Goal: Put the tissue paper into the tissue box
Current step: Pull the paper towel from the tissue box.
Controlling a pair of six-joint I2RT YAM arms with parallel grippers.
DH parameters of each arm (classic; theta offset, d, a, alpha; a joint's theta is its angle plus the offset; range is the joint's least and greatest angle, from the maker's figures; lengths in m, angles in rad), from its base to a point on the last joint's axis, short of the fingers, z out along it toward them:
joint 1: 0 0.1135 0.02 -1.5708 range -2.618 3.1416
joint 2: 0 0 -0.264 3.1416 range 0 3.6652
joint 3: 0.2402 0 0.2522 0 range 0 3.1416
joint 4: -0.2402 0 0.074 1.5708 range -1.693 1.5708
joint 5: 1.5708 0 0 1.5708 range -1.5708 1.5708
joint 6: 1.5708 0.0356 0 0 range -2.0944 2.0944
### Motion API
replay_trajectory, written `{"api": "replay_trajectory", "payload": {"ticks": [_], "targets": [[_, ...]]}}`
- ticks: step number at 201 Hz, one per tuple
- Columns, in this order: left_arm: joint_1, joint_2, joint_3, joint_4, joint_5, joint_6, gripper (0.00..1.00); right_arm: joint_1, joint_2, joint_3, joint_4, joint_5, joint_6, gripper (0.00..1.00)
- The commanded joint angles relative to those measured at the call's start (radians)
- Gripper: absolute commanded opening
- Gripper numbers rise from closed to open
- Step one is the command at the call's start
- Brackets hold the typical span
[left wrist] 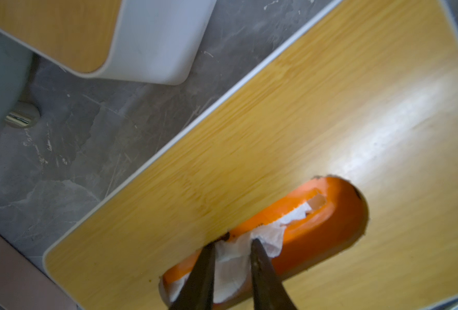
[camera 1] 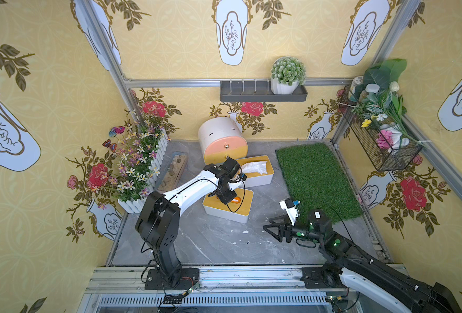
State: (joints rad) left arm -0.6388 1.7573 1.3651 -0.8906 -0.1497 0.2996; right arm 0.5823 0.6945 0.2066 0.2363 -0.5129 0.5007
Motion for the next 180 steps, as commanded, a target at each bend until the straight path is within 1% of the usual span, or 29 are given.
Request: {"api": "replay_trajectory", "payload": {"ticks": [1,13,39,60,71,131,180], "targets": [[0.001,0.015,0.003,-0.041,0.006,-0.008,0.22,0.001,-0.001,0.000,0.033,0.002,0.007,0.77],[0.000,0.018,0.007,-0.046,0.004,-0.012,0.18,0.001,-0.001,0.001,0.032,0.004,0.007,0.77],[0.000,0.004,0.011,-0.050,0.005,-0.020,0.06,0.001,-0.003,0.001,0.031,0.004,0.010,0.77],[0.001,-0.023,0.009,-0.043,0.003,-0.028,0.01,0.002,-0.003,0.000,0.031,0.005,0.010,0.77],[0.001,-0.041,0.006,-0.037,0.005,-0.031,0.00,0.002,-0.004,0.001,0.032,0.005,0.010,0.77],[0.001,-0.137,-0.015,0.011,0.000,-0.051,0.00,0.005,0.002,0.004,0.044,-0.001,0.012,0.77],[0.000,-0.221,-0.048,0.061,-0.013,-0.062,0.00,0.046,0.036,0.044,0.036,0.027,-0.022,0.77]]}}
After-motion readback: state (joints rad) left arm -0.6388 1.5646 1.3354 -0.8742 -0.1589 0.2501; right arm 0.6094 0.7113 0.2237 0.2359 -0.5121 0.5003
